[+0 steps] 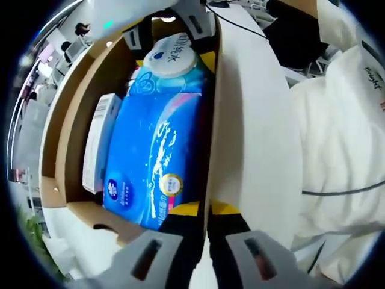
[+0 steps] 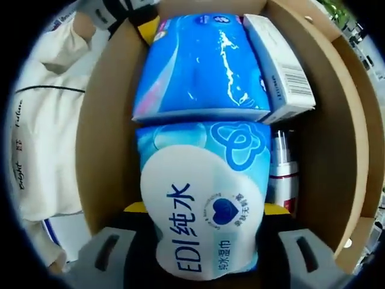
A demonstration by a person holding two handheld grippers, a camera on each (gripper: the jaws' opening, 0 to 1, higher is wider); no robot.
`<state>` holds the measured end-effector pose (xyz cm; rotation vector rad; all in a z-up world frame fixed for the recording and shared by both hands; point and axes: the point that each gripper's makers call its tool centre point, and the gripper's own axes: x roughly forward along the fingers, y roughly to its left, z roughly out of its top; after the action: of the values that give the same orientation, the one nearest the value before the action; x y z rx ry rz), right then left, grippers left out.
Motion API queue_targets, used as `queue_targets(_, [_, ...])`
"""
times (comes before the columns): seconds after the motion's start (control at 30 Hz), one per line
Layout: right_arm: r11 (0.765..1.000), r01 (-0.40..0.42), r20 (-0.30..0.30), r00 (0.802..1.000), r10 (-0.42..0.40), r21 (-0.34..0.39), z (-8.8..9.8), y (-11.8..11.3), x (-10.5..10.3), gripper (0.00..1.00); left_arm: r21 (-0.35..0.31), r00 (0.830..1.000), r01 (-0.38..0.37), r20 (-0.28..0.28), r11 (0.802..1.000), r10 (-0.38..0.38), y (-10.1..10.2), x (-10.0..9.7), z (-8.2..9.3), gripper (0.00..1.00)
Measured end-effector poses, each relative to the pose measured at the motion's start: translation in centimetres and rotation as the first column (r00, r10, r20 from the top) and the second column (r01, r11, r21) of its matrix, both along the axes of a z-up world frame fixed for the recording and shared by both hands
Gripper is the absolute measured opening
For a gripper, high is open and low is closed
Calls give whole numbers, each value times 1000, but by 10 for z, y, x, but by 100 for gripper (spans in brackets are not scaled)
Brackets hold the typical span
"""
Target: Operate the shoe box by opening the lid, removing the specified soft item, and placing it in the target area until the item is outside and the box remains undamaged.
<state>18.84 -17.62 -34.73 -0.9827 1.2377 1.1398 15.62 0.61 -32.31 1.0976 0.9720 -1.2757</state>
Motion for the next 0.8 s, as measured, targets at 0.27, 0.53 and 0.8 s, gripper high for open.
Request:
queue_targets(0.27, [999,4,-7,1000,-4,-32,-1,0,1,69,-2,1000,-6,-10,1000,6,0,0,1,2])
queue_targets(0.53, [1000,11,-2,1000,-12,-24,-1,0,-7,68,1,1000,-1,-4,1000,1,0,0,0,2])
queue_targets(0.8, [999,35,-28,999,-35,-6,0,1,-10,65,2,1000,-6,-7,1000,6,0,-1,0,2])
